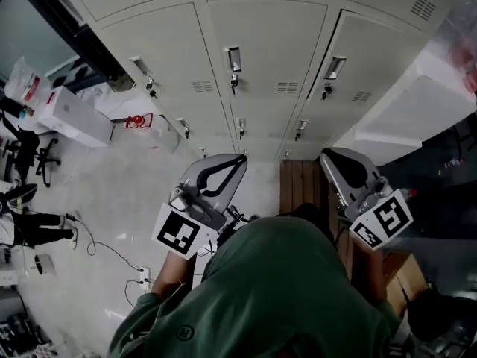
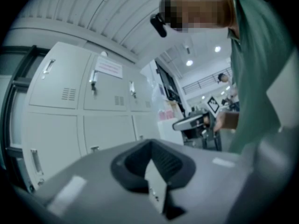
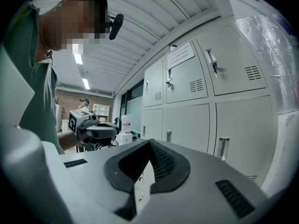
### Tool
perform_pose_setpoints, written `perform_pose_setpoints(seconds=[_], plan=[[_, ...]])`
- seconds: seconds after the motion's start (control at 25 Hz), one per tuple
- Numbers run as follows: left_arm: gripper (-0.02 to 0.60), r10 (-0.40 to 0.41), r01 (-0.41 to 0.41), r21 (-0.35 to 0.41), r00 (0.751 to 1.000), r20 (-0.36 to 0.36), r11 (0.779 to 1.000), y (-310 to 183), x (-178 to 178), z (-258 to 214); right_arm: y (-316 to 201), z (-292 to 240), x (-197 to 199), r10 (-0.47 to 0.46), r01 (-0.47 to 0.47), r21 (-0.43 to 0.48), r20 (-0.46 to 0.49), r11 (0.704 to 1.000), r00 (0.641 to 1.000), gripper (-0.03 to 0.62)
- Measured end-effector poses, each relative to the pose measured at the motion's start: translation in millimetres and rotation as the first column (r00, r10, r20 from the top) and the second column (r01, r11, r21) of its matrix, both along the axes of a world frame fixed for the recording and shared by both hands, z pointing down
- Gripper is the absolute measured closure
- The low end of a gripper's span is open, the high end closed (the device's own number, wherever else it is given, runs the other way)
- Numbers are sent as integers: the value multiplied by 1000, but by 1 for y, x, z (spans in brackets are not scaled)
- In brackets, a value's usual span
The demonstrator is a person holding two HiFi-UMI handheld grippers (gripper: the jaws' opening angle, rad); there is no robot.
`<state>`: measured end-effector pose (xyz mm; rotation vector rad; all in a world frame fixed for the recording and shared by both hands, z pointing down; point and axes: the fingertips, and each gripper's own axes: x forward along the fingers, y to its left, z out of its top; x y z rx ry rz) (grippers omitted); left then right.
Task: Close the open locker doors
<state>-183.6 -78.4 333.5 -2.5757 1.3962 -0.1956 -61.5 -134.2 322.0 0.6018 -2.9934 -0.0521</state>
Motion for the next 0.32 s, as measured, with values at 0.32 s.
perform_pose_setpoints(seconds=[0.32], plan=[[581, 2, -2, 16, 1000, -7, 1000, -4, -17, 20, -2, 19, -6, 30, -30, -4, -38, 1000, 999, 589]])
